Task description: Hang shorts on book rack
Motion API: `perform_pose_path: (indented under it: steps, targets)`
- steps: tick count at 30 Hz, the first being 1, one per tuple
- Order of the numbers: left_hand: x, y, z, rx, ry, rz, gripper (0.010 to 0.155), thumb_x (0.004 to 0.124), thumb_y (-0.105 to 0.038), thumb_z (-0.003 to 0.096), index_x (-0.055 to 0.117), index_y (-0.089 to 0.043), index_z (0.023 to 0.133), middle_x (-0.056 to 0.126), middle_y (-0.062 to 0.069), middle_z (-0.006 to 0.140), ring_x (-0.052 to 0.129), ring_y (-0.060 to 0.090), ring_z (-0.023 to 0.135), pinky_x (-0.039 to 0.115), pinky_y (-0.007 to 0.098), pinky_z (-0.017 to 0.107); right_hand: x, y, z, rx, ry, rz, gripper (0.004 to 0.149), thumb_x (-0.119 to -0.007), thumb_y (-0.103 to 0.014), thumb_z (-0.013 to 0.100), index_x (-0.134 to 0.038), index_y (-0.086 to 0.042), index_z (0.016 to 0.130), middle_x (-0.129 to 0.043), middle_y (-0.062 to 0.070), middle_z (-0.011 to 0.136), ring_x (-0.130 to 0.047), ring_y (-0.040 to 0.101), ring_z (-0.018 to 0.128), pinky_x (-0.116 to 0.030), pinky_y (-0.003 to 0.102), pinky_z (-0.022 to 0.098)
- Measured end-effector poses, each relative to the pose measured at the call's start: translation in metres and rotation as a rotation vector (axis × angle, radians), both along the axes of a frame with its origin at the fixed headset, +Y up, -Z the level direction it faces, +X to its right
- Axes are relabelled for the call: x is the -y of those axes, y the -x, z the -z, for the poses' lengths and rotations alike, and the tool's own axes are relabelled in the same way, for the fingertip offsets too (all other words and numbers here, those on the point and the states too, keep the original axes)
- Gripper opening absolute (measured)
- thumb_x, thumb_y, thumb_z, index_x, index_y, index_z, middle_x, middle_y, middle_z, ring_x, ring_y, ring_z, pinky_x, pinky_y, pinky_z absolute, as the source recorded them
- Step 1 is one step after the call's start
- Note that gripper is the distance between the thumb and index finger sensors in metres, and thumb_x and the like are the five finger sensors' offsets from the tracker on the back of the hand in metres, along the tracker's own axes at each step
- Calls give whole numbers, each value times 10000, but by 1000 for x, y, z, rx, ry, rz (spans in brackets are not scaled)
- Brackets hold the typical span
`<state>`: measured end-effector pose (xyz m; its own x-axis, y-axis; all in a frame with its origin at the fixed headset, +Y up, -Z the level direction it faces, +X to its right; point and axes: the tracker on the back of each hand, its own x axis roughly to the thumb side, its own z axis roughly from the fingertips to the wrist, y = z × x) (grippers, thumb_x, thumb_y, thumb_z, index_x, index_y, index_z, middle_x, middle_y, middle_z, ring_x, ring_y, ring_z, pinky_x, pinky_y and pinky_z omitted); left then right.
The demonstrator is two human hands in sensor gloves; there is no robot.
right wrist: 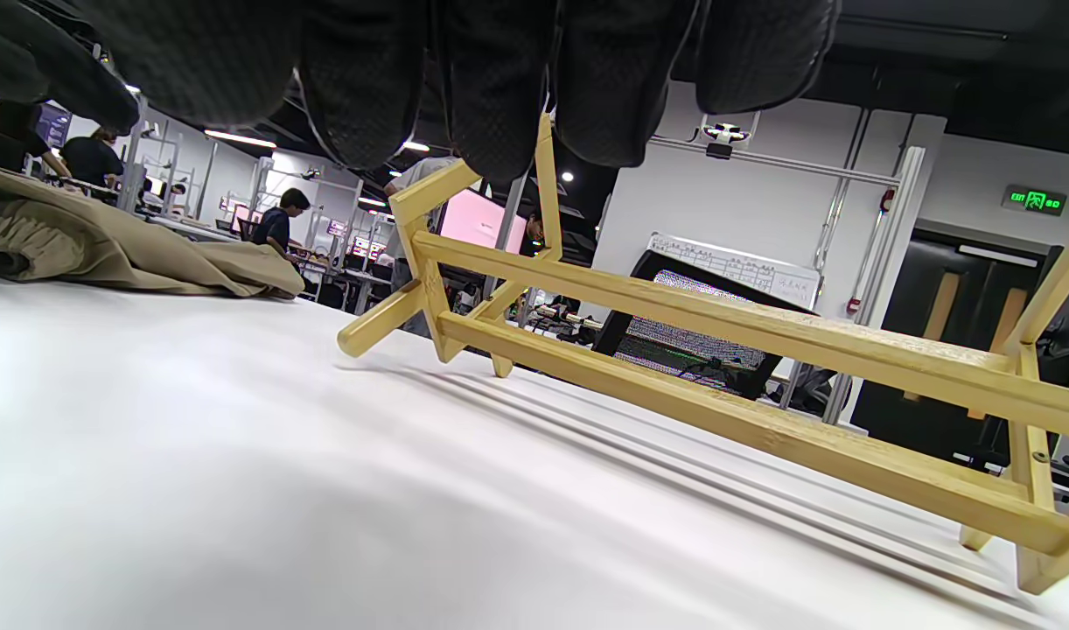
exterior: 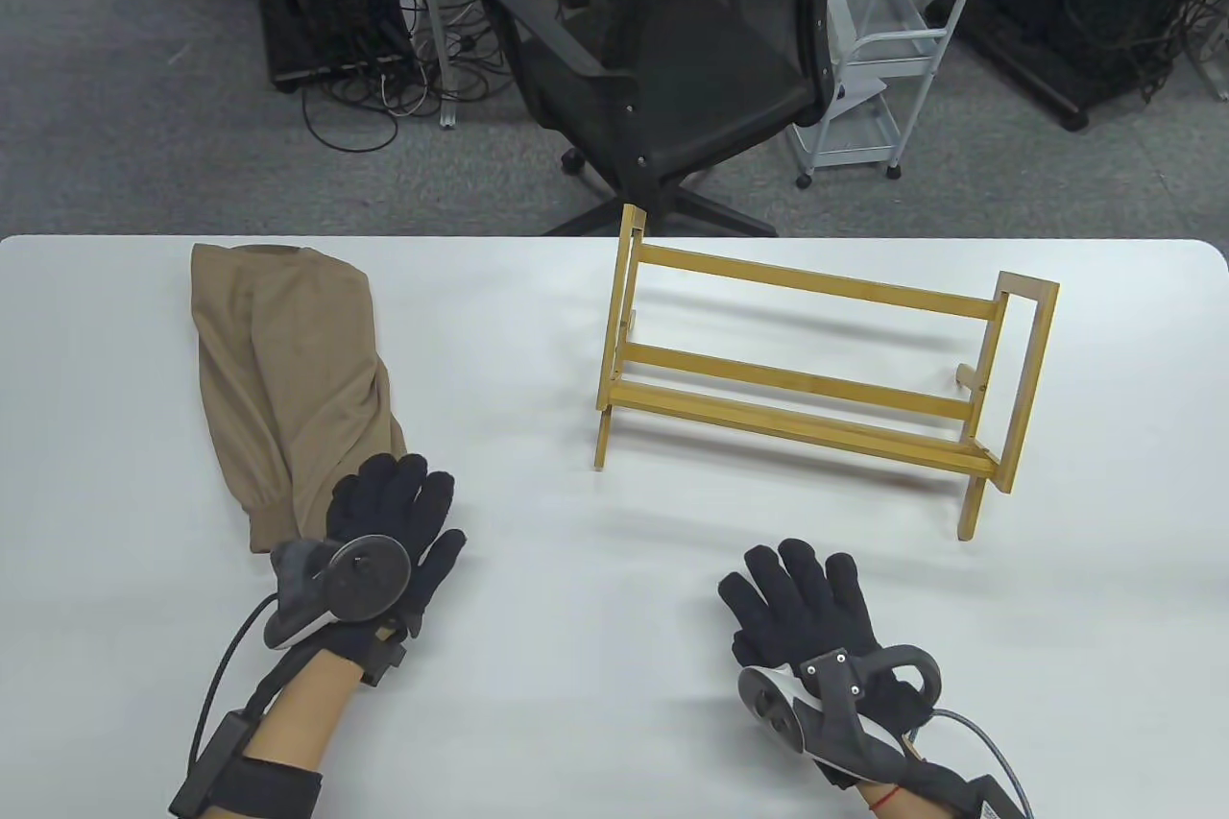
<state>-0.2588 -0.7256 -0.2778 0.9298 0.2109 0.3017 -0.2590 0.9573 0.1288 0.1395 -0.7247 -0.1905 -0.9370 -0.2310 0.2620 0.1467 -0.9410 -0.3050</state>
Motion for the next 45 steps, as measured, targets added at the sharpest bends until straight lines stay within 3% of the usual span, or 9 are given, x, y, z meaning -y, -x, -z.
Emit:
perform_pose_path:
  steps: [7,18,23,28,32,35,39,45]
  targets:
    - [6,37,8,-181,53,-40,652,712,-522,490,616,-229,1064,444,106,1166,322,518,1035,333,667,685,0,-1,0,3,2,3,556,-635,-588,442,-595,-459,981,-576,-94,1156,-592,247,1099,-517,523,806]
    - [40,85,19,-366,345,-60,806,740,-591,483,385,-264,1128,214,181,1167,175,599,1000,261,713,660,0,-1,1,3,5,2,558,-635,-589,441,-595,-458,982,-578,-96,1156,-594,247,1099,-517,531,803]
    - [51,91,22,-386,412,-57,850,775,-602,468,358,-267,1129,250,208,1160,254,654,984,320,744,643,0,-1,2,5,14,2,556,-635,-589,440,-597,-460,980,-577,-95,1156,-594,247,1099,-517,528,805]
    - [56,88,26,-389,432,-20,856,819,-591,450,392,-283,1125,399,221,1155,410,667,974,431,748,631,0,0,2,3,16,0,556,-635,-590,441,-596,-460,980,-580,-95,1155,-595,245,1099,-516,526,806]
    - [59,82,28,-398,496,42,814,834,-571,449,461,-293,1118,501,224,1132,499,647,952,568,683,613,1,0,3,5,26,0,557,-635,-590,441,-597,-458,981,-580,-94,1155,-595,246,1100,-515,526,807]
    - [57,78,30,-411,465,88,767,850,-541,439,542,-293,1097,560,226,1102,594,627,892,646,633,564,1,0,3,8,31,0,557,-635,-590,440,-599,-458,980,-582,-93,1154,-597,247,1098,-516,527,806]
    - [54,71,30,-381,366,93,660,885,-450,430,664,-276,1026,707,220,970,800,477,713,779,446,454,1,0,3,10,32,-2,555,-635,-591,439,-605,-458,977,-585,-93,1154,-602,249,1096,-518,529,804]
    - [52,59,30,-347,239,183,512,900,-293,423,765,-283,917,789,219,844,946,350,525,869,336,320,0,0,4,14,29,-2,553,-636,-590,439,-610,-456,975,-591,-94,1151,-606,248,1095,-520,530,803]
